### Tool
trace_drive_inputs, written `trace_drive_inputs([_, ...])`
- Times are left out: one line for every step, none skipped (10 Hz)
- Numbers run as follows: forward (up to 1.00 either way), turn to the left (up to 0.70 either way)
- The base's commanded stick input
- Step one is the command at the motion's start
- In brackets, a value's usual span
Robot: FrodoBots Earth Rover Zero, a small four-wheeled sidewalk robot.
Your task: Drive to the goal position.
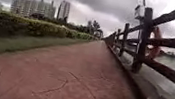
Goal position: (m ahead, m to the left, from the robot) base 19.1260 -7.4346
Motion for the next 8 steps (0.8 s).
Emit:
trace_drive_inputs([0.50,0.00])
trace_drive_inputs([0.50,0.00])
trace_drive_inputs([0.50,0.00])
trace_drive_inputs([0.50,0.05])
trace_drive_inputs([0.50,0.00])
trace_drive_inputs([0.50,0.00])
trace_drive_inputs([0.50,0.00])
trace_drive_inputs([0.50,0.00])
